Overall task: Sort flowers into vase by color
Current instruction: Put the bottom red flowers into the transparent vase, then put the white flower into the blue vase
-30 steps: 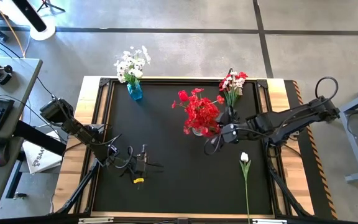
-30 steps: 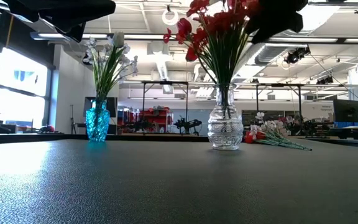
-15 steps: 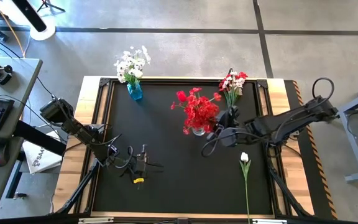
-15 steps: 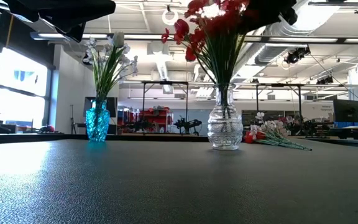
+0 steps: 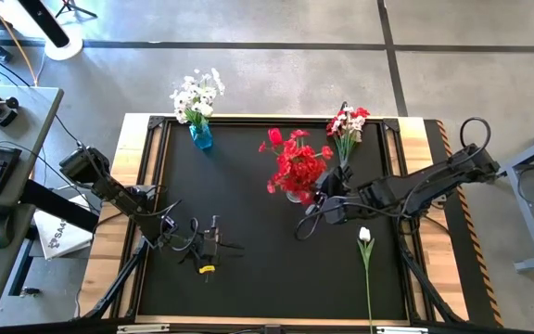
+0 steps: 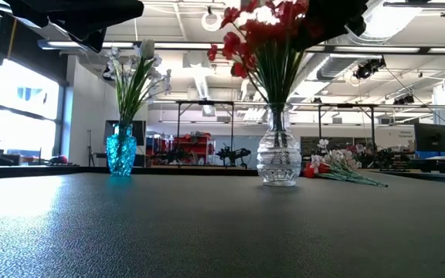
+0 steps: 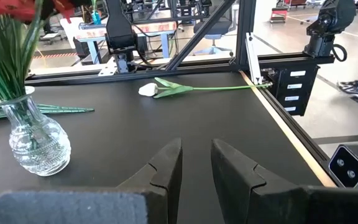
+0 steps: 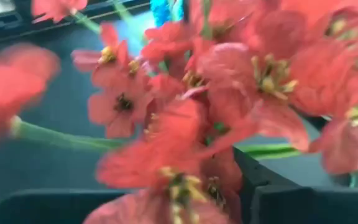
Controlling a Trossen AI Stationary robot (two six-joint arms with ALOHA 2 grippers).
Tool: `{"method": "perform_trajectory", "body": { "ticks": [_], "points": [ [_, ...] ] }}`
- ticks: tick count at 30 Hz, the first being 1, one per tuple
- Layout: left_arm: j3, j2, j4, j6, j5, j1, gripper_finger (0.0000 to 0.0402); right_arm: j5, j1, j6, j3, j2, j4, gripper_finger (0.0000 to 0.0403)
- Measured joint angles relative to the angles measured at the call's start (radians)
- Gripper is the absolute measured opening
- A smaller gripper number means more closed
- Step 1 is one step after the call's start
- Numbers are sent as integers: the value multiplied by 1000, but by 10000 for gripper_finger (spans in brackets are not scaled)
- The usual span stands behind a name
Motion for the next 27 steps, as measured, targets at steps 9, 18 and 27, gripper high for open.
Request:
{"method": "perform_trajectory", "body": {
  "ticks": [9, 18, 27],
  "points": [
    [0, 0, 0, 0, 0, 0, 74, -85, 27, 4, 0, -30, -32, 140],
    [0, 0, 0, 0, 0, 0, 74, -247, 37, 153, 0, -155, -132, 149],
    [0, 0, 0, 0, 0, 0, 74, -314, 136, 441, 0, -284, -439, 149]
  ]
}}
